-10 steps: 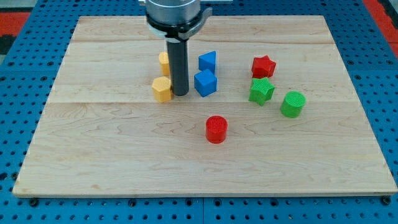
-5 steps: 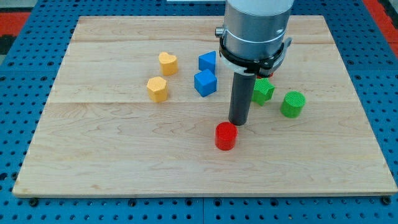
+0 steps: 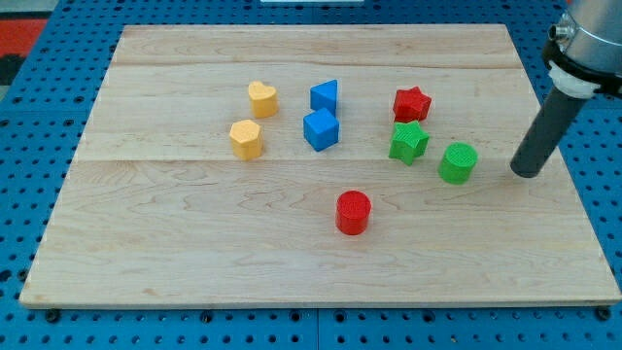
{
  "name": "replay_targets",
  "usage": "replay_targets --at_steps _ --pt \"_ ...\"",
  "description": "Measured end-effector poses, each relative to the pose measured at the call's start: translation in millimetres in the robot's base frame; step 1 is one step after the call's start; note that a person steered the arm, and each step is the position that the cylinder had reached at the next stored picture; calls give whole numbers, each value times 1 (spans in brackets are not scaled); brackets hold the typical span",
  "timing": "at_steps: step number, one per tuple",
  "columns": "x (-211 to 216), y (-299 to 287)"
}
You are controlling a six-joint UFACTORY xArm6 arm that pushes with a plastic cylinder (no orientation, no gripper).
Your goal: Push the green circle towards the red circle
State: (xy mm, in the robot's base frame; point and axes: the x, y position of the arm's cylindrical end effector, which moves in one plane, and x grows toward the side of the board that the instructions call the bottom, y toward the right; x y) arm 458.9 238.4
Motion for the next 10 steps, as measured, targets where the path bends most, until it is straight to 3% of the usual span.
replay_targets --at_steps 4,6,8,10 --pt "-21 -4" --pt "-14 -86" --pt "-14 -89" --pt "-11 -135"
